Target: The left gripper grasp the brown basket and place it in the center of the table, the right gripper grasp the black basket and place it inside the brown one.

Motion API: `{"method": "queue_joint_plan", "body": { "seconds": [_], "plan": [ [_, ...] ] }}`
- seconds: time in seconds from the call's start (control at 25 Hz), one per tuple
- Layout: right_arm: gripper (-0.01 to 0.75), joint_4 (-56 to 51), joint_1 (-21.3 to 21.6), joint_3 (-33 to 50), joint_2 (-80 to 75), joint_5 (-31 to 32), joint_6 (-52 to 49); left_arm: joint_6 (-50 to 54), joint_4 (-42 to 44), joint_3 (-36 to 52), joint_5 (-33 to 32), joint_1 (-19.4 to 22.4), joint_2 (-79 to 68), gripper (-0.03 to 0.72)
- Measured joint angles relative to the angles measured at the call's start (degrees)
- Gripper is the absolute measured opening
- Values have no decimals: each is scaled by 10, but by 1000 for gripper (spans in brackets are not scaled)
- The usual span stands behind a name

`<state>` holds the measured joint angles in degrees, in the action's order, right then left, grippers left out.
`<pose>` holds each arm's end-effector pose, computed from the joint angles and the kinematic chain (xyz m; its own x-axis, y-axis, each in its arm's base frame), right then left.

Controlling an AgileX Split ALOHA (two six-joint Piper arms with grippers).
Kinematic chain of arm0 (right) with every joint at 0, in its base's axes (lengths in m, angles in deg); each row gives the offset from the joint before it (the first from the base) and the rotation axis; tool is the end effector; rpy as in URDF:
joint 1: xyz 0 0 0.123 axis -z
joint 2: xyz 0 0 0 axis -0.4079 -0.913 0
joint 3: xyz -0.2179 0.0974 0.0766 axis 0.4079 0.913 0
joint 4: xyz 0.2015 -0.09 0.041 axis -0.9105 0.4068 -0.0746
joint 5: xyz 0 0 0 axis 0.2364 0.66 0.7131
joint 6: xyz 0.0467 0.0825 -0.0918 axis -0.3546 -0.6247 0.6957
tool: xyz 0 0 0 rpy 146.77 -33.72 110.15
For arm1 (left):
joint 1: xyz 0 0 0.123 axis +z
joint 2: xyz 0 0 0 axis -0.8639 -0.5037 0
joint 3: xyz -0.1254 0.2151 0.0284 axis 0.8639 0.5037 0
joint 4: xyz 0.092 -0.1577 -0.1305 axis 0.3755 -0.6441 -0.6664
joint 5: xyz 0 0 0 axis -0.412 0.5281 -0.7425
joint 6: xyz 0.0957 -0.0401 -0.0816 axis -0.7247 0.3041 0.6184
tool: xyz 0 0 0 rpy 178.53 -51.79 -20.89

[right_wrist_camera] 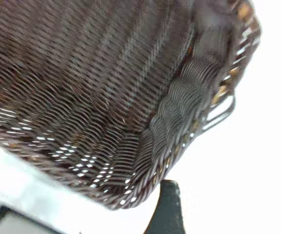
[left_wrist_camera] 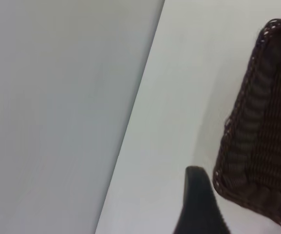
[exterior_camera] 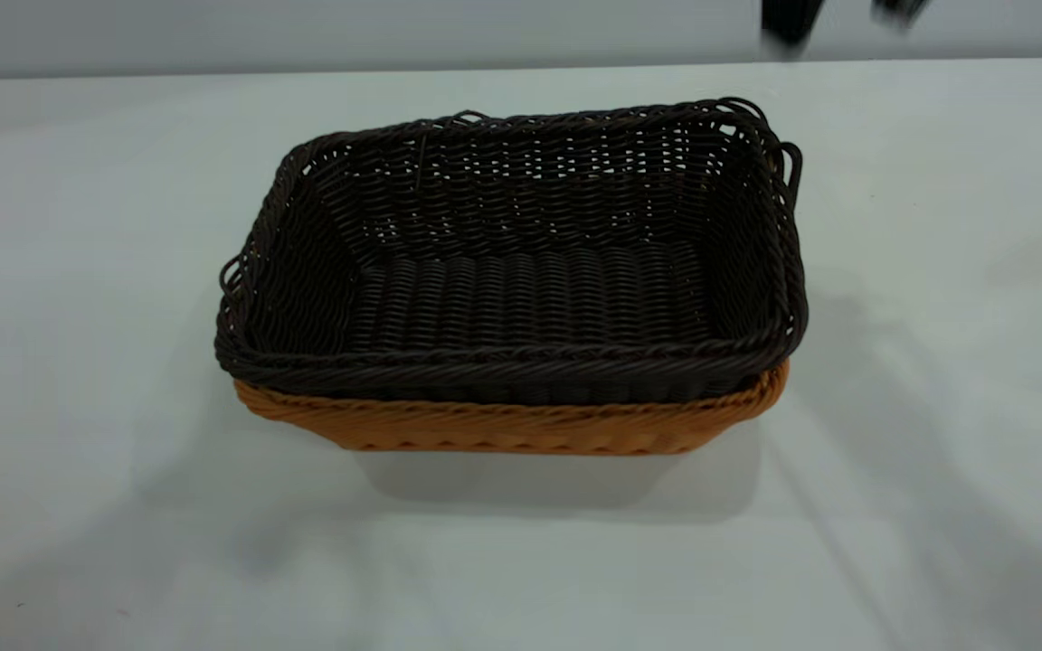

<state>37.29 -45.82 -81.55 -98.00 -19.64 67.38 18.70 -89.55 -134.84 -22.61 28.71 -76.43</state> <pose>0.3201 0.1471 0.1963 -0.8652 -0.4734 -0.1652 -0.4937 0.8619 0.1155 0.2397 -0.1541 0.3847 0.0941 0.8097 -0.5792 0.7328 0.3375 0.5908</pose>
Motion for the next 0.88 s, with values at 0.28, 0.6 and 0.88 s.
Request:
{"method": "queue_joint_plan", "body": {
  "seconds": [0.28, 0.6, 0.88],
  "plan": [
    [573, 0, 0, 0, 230, 17, -41, 165, 99, 0, -151, 0, 130, 432],
    [573, 1, 0, 24, 442, 27, -53, 398, 168, 15, -159, 0, 230, 432],
    [573, 28, 0, 233, 624, 30, -58, 451, 164, 156, -159, 0, 290, 432]
  ]
}}
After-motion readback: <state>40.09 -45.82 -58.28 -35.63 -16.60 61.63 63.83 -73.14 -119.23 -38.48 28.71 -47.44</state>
